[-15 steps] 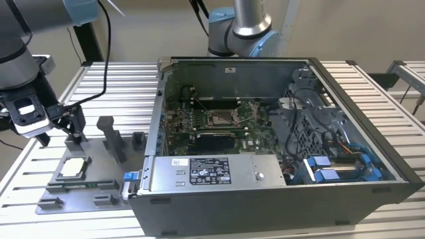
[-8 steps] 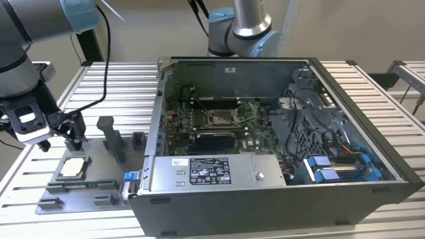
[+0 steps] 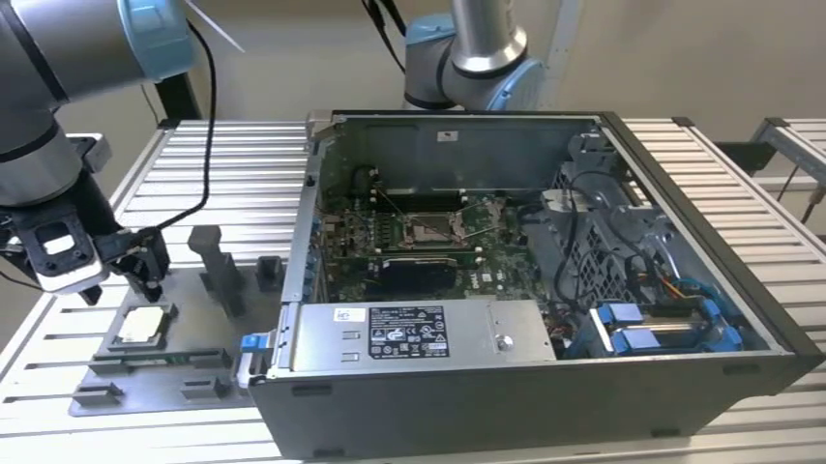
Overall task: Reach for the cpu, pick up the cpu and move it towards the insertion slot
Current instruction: 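Pick up the cpu and move it towards the insertion slot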
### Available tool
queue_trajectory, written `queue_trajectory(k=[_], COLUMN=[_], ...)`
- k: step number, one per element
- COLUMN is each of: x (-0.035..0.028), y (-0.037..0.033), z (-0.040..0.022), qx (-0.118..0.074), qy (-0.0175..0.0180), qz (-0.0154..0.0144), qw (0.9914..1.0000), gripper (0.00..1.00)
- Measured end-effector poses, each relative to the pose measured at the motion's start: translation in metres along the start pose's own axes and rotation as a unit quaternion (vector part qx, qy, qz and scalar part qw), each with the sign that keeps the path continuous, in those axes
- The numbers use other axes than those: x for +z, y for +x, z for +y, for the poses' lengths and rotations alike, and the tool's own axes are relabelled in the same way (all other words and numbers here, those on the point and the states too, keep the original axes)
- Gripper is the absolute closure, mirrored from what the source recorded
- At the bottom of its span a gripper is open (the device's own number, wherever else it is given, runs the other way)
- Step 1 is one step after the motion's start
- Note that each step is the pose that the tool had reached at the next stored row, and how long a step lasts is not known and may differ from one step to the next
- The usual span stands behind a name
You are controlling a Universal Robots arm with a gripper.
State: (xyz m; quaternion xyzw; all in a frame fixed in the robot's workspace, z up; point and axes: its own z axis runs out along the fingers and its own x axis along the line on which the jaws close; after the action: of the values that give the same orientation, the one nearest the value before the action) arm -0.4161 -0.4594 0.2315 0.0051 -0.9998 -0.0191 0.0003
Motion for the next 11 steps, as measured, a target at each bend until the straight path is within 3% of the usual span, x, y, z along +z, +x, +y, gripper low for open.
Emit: queue_trajectory(k=[11], x=[0.0198], y=[0.0000], z=[-0.0029], qx=[0.000], qy=[-0.0006], qz=[0.0000], qw=[1.00000], gripper=[0.00])
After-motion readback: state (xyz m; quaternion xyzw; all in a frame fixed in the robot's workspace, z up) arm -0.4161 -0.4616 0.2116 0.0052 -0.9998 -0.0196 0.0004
